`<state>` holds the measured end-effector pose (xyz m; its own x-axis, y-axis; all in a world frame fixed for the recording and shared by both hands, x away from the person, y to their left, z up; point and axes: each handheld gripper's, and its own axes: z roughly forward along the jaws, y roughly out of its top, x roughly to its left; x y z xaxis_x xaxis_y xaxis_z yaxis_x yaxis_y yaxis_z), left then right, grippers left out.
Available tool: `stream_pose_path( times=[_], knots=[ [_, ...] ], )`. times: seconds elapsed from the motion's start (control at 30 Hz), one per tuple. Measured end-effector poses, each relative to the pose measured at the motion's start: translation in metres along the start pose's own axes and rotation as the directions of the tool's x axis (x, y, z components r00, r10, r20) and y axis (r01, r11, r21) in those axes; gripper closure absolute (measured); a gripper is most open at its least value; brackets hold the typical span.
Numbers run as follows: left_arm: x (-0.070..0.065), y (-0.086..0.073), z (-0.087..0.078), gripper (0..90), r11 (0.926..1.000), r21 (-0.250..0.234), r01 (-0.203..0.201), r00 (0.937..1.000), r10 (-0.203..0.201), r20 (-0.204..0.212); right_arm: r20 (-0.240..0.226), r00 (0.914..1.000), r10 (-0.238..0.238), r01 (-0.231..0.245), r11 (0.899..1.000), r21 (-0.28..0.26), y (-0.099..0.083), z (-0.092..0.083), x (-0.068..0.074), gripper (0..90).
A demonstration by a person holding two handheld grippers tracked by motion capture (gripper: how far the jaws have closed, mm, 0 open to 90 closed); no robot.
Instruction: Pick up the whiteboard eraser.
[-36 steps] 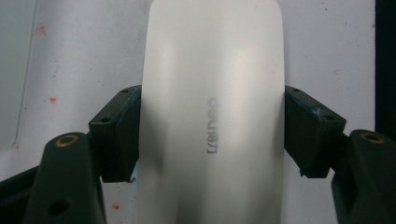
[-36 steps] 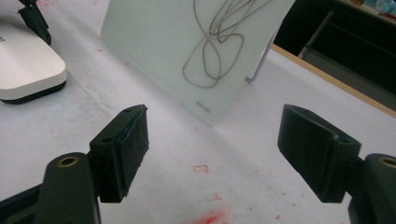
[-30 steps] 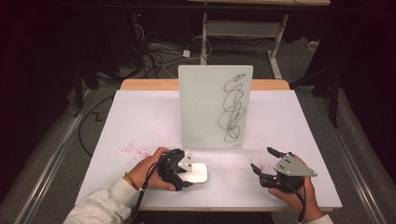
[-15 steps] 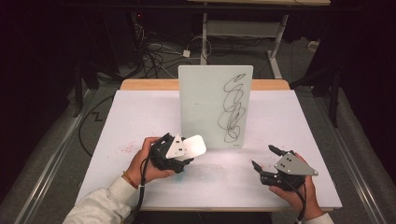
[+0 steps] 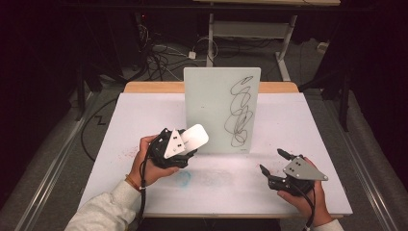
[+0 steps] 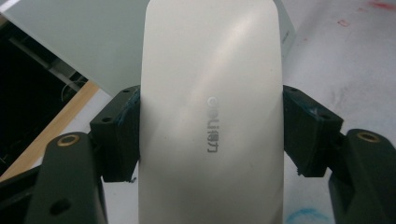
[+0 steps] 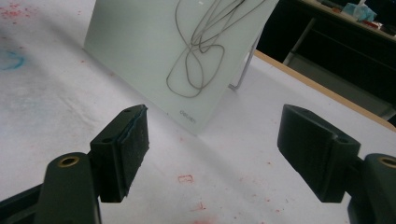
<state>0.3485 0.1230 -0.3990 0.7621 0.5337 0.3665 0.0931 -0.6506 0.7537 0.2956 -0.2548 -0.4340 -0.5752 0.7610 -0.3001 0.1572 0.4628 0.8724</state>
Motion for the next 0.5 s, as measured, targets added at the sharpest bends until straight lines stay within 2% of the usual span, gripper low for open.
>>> stream_pose_path(
  times=[0.1, 0.4, 0.5],
  knots=[
    [0.0022, 0.002, -0.0016, 28.7, 0.9998, -0.017, 0.005, 0.9995, -0.006, -0.03, 0.0, 1.0, -0.007, 0.007, 1.0, -0.001, 0.0005, 0.0001, -0.0001, 25.6],
    [0.0042, 0.0056, 0.0016, 28.7, 0.9998, -0.019, 0.012, 0.9985, -0.013, -0.053, -0.005, 1.0, -0.001, 0.001, 1.0, 0.002, -0.0007, 0.0003, 0.0003, 25.7],
    [0.0047, 0.008, 0.0029, 28.8, 0.9998, -0.011, 0.017, 0.9967, -0.018, -0.079, -0.007, 1.0, -0.002, 0.002, 1.0, 0.006, -0.0013, 0.0009, 0.0005, 25.9]
  ],
)
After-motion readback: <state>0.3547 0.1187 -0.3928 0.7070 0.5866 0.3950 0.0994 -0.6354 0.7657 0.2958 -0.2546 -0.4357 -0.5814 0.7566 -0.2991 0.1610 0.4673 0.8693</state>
